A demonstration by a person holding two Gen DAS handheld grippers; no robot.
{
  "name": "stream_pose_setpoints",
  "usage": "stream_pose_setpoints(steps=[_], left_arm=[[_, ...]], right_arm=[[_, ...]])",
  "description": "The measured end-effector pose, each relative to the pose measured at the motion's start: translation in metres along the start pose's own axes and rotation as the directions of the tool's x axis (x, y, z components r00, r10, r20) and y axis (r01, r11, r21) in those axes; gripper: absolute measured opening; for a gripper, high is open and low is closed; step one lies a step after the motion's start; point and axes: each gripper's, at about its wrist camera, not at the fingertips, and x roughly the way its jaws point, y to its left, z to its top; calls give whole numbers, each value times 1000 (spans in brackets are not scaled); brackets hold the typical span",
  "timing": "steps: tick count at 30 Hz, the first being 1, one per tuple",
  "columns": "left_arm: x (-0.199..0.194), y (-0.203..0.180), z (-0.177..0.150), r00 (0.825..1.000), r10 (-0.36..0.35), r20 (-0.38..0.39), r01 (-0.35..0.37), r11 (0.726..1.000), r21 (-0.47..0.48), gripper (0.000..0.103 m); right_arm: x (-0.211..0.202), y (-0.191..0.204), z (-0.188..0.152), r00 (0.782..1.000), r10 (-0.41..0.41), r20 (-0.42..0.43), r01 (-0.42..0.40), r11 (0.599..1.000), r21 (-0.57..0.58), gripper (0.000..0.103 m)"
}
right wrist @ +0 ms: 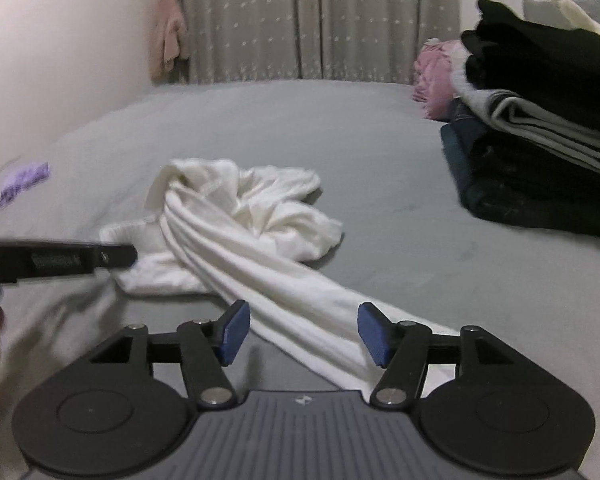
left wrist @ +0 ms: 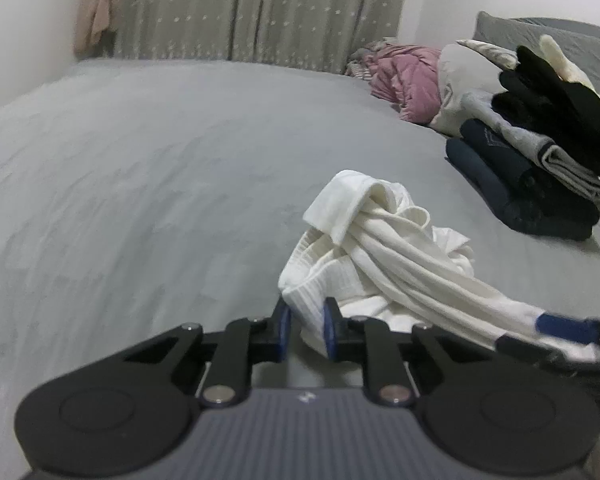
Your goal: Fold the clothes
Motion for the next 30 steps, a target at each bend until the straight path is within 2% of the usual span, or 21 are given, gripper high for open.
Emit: stream_pose_setpoints(steps=[1, 4, 9, 12, 15, 17, 18, 19, 21, 25, 30], left_arm=[[-3, 1, -1, 1000, 1, -2, -1, 1000, -4, 14], [-16, 7, -7, 1000, 1, -15, -2, 1000, -17, 13], [-35, 24, -12, 999, -6, -35, 4, 998, -55, 12], [-45, 40, -14, 1000, 2, -28, -4, 997, -79, 12], [-51, 59, -16, 1000, 2, -29, -5, 994, -106, 12], [-54, 68, -18, 999, -3, -35, -1, 993, -118, 12], [-57, 73, -21, 999, -6, -37, 1, 993, -118, 12], [-58, 75, -22, 999, -6, -37, 2, 993, -115, 11], [-62, 79, -25, 999, -7, -37, 3, 994, -108, 11], [-77, 97, -33, 999, -17, -39, 13, 994, -106, 11], [-93, 118, -48, 999, -21, -49, 16, 993, -115, 11]], right_arm=[[1, 0, -2, 1000, 3, -7, -3, 1000, 3, 30], [1, -5, -3, 1000, 1, -4, -1, 1000, 27, 9], [-12, -16, 2, 998, -33, 52, 29, 997, 77, 3], [-27, -27, 6, 992, -81, 92, 68, 988, 136, 2], [-37, -34, 7, 991, -84, 105, 66, 983, 170, 3], [-40, -34, 8, 994, -15, 105, -4, 983, 183, 4], [-39, -33, 8, 994, 13, 105, -33, 982, 188, 11], [-37, -28, 8, 993, 50, 109, -70, 979, 192, 26], [-33, -15, 8, 990, 80, 115, -98, 982, 163, 47], [-22, 30, 7, 981, 151, 119, -150, 989, -12, 49], [-7, 72, 0, 966, 242, 93, -220, 954, -203, 54]])
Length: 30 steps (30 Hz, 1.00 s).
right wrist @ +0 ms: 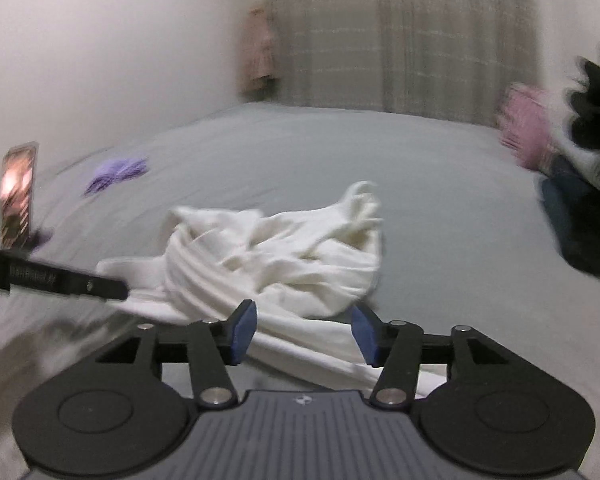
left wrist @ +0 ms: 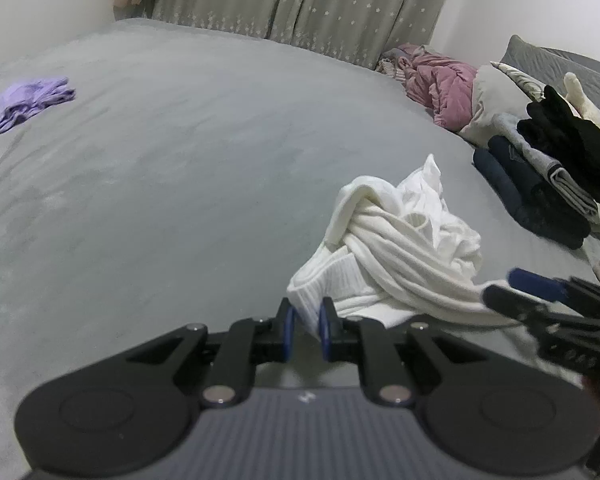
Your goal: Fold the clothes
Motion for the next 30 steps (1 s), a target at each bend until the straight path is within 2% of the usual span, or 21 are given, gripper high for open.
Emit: stream_pose_setpoints(steps=[6, 8, 9, 10, 13, 15, 19, 23, 27, 30], left_arm=[[-2, 14, -12, 1000, 3, -16, -3, 1000, -2, 11], [-1, 10, -9, 1000, 15, -13, -15, 1000, 9, 11], [0, 7, -8, 1000, 20, -12, -20, 1000, 13, 11], [1, 4, -5, 1000, 28, -11, -28, 999, 17, 11], [6, 0, 0, 998, 55, -30, -54, 998, 24, 11], [10, 0, 2, 997, 64, -42, -64, 998, 13, 11], [12, 0, 4, 996, 69, -47, -69, 998, 4, 11], [12, 2, 7, 997, 66, -49, -67, 998, -21, 10], [10, 6, 12, 997, 64, -31, -65, 997, -38, 10], [7, 11, 17, 997, 71, -15, -71, 996, -57, 10]], right_arm=[[29, 30, -9, 998, 37, -43, -43, 989, -142, 55], [32, 39, -13, 999, 31, -43, -39, 983, -177, 43], [31, 43, -14, 999, 28, -39, -34, 982, -185, 25], [29, 47, -15, 999, 24, -34, -30, 981, -193, 15], [24, 42, -4, 999, 48, -20, -50, 991, -121, 13], [19, 40, 7, 1000, 29, -2, -29, 994, -106, 13], [8, 32, 48, 997, -58, 60, 65, 991, -114, 12], [1, 18, 89, 982, -160, 97, 171, 979, -114, 12], [7, 3, 116, 956, -279, 96, 289, 949, -123, 12], [17, -12, 129, 930, -363, 65, 368, 924, -108, 12]])
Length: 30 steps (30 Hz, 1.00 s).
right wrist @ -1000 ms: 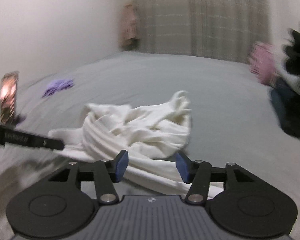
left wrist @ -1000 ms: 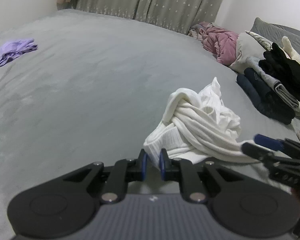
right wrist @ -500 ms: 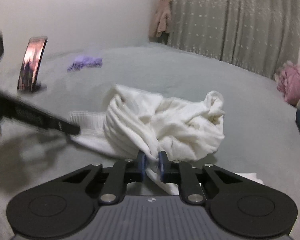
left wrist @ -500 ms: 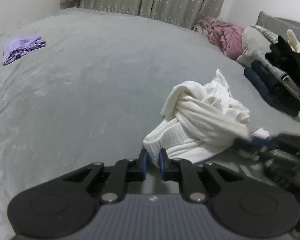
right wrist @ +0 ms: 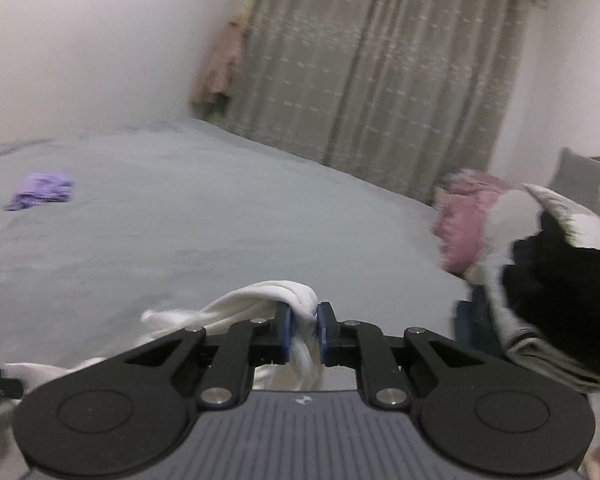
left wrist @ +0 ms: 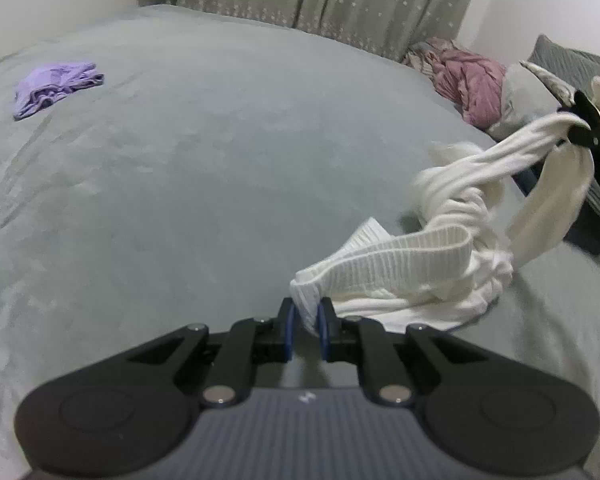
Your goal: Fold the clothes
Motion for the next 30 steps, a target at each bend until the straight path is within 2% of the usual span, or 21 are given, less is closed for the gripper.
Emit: stream_pose_setpoints(steps=[3, 4, 6, 7, 9, 11, 12, 14, 15, 16, 18, 20, 22, 26, 30], left_arm=[[-5, 13, 11, 999, 24, 36, -23, 999, -37, 9], [-7, 17, 15, 996, 59, 60, -57, 997, -43, 3], [-10, 26, 24, 985, 135, 109, -129, 990, -57, 2], [-13, 33, 32, 968, 203, 150, -196, 979, -60, 2], [-14, 43, 39, 967, 208, 147, -195, 976, -99, 2], [-12, 49, 42, 983, 146, 109, -133, 984, -119, 4], [-12, 49, 42, 988, 123, 99, -110, 986, -124, 7], [-9, 43, 43, 996, 44, 75, -35, 992, -122, 26], [-8, 41, 43, 997, 32, 73, -24, 993, -113, 47], [-6, 34, 43, 997, 14, 75, -7, 996, -91, 60], [-3, 23, 44, 997, 2, 82, 2, 999, -53, 72], [5, 8, 47, 997, -8, 77, 9, 1000, -11, 77], [14, -1, 50, 998, -15, 62, 15, 1000, -9, 80], [29, -16, 53, 999, -23, 42, 25, 998, -55, 80], [49, -22, 55, 999, -34, 8, 34, 994, -104, 81]], right_arm=[[7, -12, 1, 997, -73, -39, 74, 997, 22, 12], [8, -17, -1, 994, -99, -51, 100, 995, 29, 12], [4, -25, -5, 988, -136, -70, 139, 990, 37, 12], [1, -31, -9, 985, -153, -82, 156, 987, 37, 12], [-6, -42, -19, 975, -192, -112, 197, 980, 37, 12], [-10, -53, -27, 963, -230, -142, 237, 971, 35, 12], [-12, -57, -31, 957, -245, -153, 252, 967, 34, 12], [-13, -73, -42, 936, -294, -195, 307, 951, 38, 12], [-14, -79, -47, 927, -311, -212, 326, 944, 41, 12], [-15, -87, -52, 915, -327, -235, 347, 937, 48, 12], [-18, -103, -64, 894, -350, -279, 381, 922, 67, 12], [-23, -117, -76, 876, -366, -315, 408, 909, 80, 12], [-27, -127, -86, 861, -376, -342, 427, 900, 85, 12], [-38, -146, -111, 836, -387, -389, 456, 885, 98, 12], [-44, -154, -133, 825, -368, -428, 460, 878, 132, 12]])
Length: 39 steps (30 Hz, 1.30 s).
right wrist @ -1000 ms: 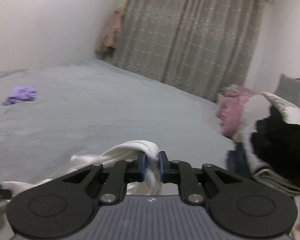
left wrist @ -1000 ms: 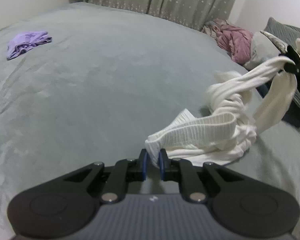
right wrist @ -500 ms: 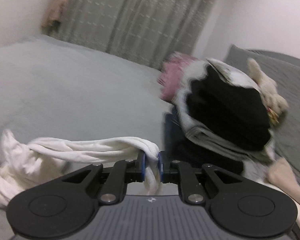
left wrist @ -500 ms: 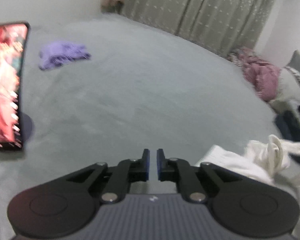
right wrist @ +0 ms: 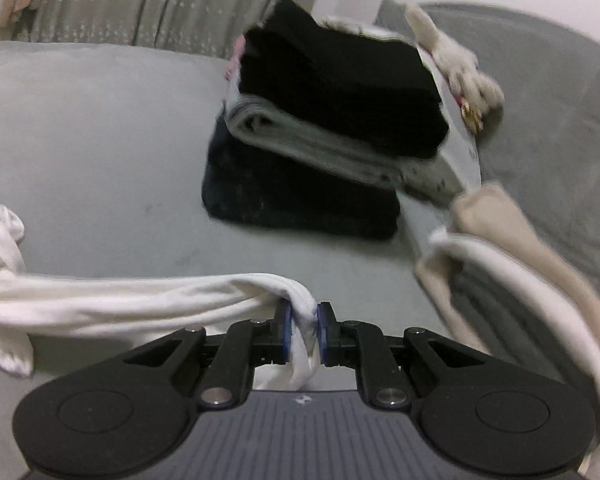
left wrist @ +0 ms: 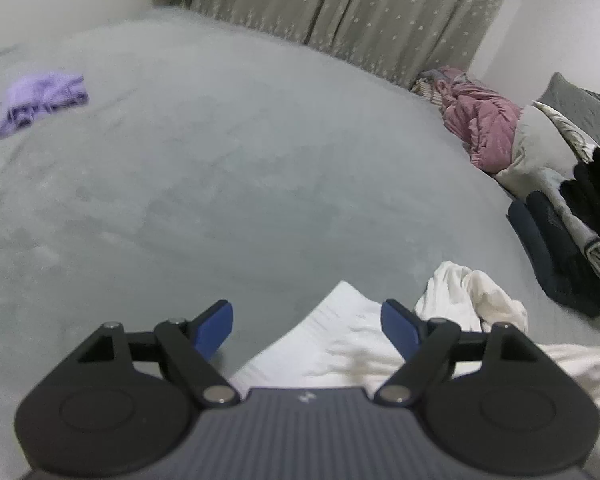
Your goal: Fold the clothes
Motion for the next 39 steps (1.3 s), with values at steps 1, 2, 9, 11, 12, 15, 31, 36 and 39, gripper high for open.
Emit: stream_pose_setpoints(steps=[1, 2, 9, 11, 12, 15, 31, 36, 39], left_arm=[[7, -3, -1, 1000, -8, -13, 8, 1000, -11, 81], [11, -5, -2, 1000, -12, -20, 12, 1000, -9, 81], [38, -21, -7, 996, 74, -43, -73, 997, 16, 77], [41, -26, -7, 995, 93, -29, -93, 996, 6, 67], [42, -29, -7, 995, 96, -22, -96, 995, 3, 51], [45, -39, -11, 995, 95, 16, -95, 995, -8, 21], [-64, -48, -59, 996, 39, 86, -46, 995, 87, 12], [-77, -48, -75, 1000, 13, 7, -14, 988, 153, 12], [-80, -45, -87, 999, -1, -54, 11, 982, 187, 12]], right_arm=[[4, -1, -5, 1000, -2, -10, 2, 1000, 4, 12], [7, -3, -11, 1000, -2, -20, 2, 1000, 9, 12], [20, -15, -47, 996, 67, -61, -61, 993, 104, 12], [18, -13, -58, 997, 74, -36, -70, 992, 105, 12], [17, -11, -62, 997, 74, -20, -72, 993, 96, 12], [16, -9, -68, 997, 77, 21, -78, 994, 71, 13], [8, -42, -72, 966, 243, 93, -256, 952, 168, 27], [-5, -39, -75, 955, 271, 121, -288, 945, 153, 38], [-13, -33, -76, 944, 300, 137, -318, 938, 140, 41]])
